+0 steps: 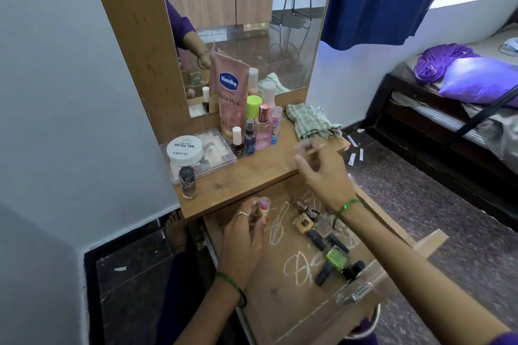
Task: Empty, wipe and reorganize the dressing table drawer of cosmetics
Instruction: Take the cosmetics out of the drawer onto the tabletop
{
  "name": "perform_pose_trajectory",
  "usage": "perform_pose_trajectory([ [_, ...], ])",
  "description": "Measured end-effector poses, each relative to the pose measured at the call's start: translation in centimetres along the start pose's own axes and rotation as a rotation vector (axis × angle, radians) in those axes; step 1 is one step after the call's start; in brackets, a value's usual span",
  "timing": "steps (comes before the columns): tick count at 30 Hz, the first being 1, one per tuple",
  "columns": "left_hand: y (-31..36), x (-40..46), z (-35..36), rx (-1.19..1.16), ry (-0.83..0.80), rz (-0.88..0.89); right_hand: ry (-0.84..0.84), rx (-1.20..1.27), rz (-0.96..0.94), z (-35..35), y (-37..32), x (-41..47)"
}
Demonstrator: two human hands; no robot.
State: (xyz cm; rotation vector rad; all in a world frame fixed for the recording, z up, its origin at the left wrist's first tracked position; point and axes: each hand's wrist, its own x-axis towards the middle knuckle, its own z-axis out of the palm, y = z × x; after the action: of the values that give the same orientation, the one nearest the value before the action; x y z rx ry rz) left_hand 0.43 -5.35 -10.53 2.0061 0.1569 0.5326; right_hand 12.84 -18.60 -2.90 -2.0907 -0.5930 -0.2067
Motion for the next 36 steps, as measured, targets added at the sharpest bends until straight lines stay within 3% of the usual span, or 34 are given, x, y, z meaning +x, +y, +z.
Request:
perform_pose_trajectory([
  [5,-0.1,0.2,-0.2,-0.007,-0.018,0.074,-0.346,-0.007,0.052,0.5,-1.1,-4.2],
  [14,0.1,0.0,-0.4,-0.037,-0.038,0.088,-0.399,0.041,0.103,1.7,-1.8,-5.0],
  [18,0.1,-0.1,0.1,0.092,-0.001,-0.041,-0.305,-0.049,0.085,0.5,-2.1,-3.3],
  [25,0.3,-0.4,0.6,0.146,-0.029,-0.088,0.144,0.037,0.122,-1.8,-1.4,4.5],
  [36,0.7,-0.3,0.3,0.133,-0.044,-0.106,0.074,-0.138,0.202,1.3,1.2,8.3],
])
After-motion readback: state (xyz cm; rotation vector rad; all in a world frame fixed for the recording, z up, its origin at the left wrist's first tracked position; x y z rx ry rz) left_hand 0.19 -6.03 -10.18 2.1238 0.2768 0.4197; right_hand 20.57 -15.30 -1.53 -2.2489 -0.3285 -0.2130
